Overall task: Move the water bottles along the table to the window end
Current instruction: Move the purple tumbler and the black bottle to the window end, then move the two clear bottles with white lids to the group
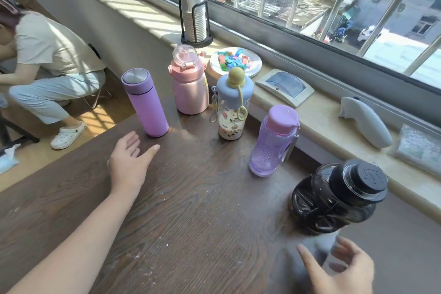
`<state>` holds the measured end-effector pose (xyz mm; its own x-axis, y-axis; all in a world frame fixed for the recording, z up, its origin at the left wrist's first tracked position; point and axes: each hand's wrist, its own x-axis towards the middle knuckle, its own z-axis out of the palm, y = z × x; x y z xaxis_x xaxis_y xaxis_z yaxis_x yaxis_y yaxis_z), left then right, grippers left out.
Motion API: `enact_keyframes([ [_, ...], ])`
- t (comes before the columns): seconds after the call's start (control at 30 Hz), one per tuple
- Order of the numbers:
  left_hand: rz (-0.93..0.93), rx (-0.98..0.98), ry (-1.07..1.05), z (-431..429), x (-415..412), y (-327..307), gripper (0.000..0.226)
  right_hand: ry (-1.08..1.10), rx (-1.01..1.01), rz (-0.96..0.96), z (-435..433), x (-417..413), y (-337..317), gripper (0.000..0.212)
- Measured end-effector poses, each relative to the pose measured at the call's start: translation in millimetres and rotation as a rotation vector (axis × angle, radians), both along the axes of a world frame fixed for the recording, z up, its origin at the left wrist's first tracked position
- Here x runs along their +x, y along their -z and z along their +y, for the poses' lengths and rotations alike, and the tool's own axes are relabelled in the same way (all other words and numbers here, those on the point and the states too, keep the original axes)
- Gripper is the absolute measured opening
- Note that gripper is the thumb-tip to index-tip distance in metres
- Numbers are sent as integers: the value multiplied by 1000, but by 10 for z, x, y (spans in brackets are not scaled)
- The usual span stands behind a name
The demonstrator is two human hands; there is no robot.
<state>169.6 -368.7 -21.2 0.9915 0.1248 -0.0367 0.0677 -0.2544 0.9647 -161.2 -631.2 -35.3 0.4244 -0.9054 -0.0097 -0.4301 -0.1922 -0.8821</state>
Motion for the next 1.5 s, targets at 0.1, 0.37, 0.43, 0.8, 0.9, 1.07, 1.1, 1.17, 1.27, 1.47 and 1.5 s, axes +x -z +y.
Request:
enact_keyframes([
  [0.1, -45, 91, -8, 249, -251, -21, 61, -86, -27, 2, 445, 162, -13, 73],
  [0.37, -104, 193, 3, 1044, -866, -211, 66, -723, 118, -44, 1096, 1140, -154, 78],
  [0.43, -94, 181, -70, 1347, -1073, -232, 67, -825, 129, -30, 1364, 1312, -171, 82],
  [0.8, -12, 2, -724, 3035, -2804, -236, 61, -1499, 191, 49, 3511, 1483, -330, 92],
  [0.9, 0, 14, -902, 3389, -3475, -186, 59, -1693, 177, 54, 4224, 1290, -378, 93],
  [1.07, 31, -5, -1166, 3733, -4497, -163, 50, -1943, 167, 46, 5366, 812, -460, 94],
  [1.1, 44, -9, -1211, 3761, -4661, -163, 46, -1986, 158, 43, 5574, 693, -477, 94],
  [1.17, 54, -14, -1308, 3793, -4955, -133, 36, -2063, 151, 46, 5955, 430, -493, 94],
  [1.27, 87, 25, -1426, 3755, -5252, -14, 26, -2151, 164, 71, 6405, 62, -474, 96],
  [1.47, 92, 96, -1752, 3718, -5538, 228, 49, -2223, 107, 98, 6952, -364, -354, 90],
  [1.5, 93, 111, -1779, 3774, -5554, 245, 56, -2214, 102, 95, 7011, -394, -331, 85],
])
